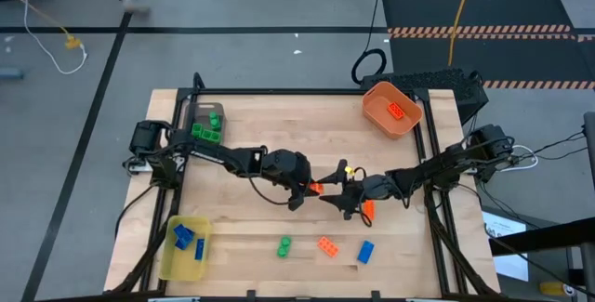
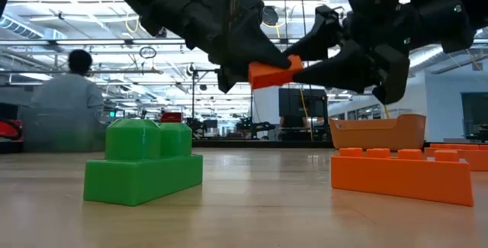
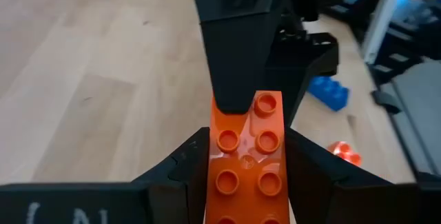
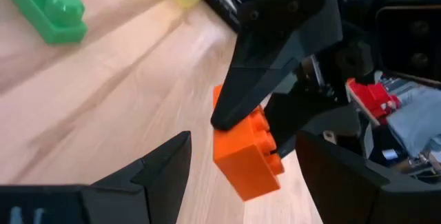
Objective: Sort & place blocks by color
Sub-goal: Put the orange game piece into the orange bin
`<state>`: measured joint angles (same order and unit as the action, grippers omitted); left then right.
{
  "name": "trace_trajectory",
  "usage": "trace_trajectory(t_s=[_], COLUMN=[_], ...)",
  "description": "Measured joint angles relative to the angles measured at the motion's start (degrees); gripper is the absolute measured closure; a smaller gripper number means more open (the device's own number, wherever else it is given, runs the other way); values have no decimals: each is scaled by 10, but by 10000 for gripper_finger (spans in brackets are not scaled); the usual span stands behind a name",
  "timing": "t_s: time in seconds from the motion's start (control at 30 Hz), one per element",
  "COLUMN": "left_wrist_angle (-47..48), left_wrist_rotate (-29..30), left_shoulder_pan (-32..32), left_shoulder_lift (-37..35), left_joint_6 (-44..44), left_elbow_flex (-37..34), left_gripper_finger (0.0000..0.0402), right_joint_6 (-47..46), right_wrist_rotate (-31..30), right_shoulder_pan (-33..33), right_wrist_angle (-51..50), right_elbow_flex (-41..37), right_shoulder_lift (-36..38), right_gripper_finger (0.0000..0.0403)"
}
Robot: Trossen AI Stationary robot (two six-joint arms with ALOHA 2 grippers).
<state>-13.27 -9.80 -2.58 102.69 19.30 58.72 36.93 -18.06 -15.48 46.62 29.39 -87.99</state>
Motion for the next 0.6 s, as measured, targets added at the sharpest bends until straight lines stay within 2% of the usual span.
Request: trace_trajectory(t_s=[0.17, 0.3, 0.4, 0.6], left_wrist_angle=[-3, -5, -14, -22], left_wrist_rotate=[-13, -13, -13, -22], left_shoulder_pan=[3, 3, 3, 5], left_shoulder_lift=[0, 0, 0, 0], left_joint_6=[18, 23, 22, 30], left_elbow_flex=[0, 0, 0, 0], left_gripper_finger=[246, 244, 252, 244], right_joint_6=[11, -16, -18, -12], right_wrist_rotate=[-17, -30, -31, -29], right_shoulder_pan=[0, 4, 5, 5], right_wrist_angle=[-1, 3, 4, 8], right_elbow_flex=[0, 0, 0, 0], right_shoulder_lift=[0, 0, 0, 0], right_gripper_finger=[149, 163, 198, 315])
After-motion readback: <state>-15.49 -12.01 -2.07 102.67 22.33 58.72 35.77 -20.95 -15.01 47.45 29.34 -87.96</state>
